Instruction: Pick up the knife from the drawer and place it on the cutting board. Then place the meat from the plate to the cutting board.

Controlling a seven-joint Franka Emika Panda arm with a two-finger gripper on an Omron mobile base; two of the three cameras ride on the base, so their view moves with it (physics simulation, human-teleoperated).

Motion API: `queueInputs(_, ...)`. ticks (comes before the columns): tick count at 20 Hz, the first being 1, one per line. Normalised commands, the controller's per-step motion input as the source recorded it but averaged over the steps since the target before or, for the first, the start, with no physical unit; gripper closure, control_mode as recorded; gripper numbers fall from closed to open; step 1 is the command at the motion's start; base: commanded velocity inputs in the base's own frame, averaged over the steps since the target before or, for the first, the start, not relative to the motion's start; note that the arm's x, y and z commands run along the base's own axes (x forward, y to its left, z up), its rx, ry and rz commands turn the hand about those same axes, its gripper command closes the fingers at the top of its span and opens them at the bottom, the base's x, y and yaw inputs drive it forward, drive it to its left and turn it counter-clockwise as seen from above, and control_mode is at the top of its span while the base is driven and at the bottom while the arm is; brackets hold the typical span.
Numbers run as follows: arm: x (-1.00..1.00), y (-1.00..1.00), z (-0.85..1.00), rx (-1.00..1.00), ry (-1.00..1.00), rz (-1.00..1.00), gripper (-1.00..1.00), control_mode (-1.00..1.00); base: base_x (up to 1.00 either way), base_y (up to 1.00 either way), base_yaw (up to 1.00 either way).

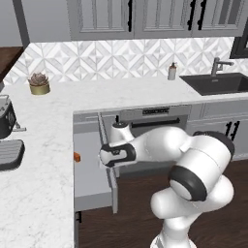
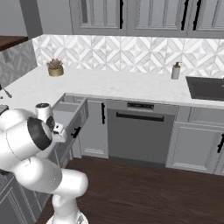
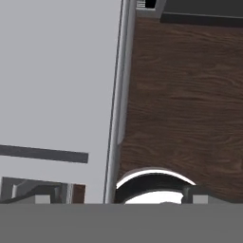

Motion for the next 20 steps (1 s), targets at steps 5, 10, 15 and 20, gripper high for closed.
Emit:
queueInputs(5, 0.09, 0.01, -0.31, 0.00, -0.06, 0.00, -1.00, -1.00, 0.00, 0.00, 0.00)
queueInputs(10, 0.21, 0.01, -0.24, 0.00, -0.13, 0.00, -1.00, -1.00, 0.00, 0.00, 0.00)
queueInputs(15, 0.35, 0.29, 0.00, 0.00, 0.00, -0.05, -1.00, -1.00, 0.00, 0.00, 0.00)
queueInputs(20, 0.36, 0.21, 0.00, 0.00, 0.04, -0.03, -1.00, -1.00, 0.00, 0.00, 0.00)
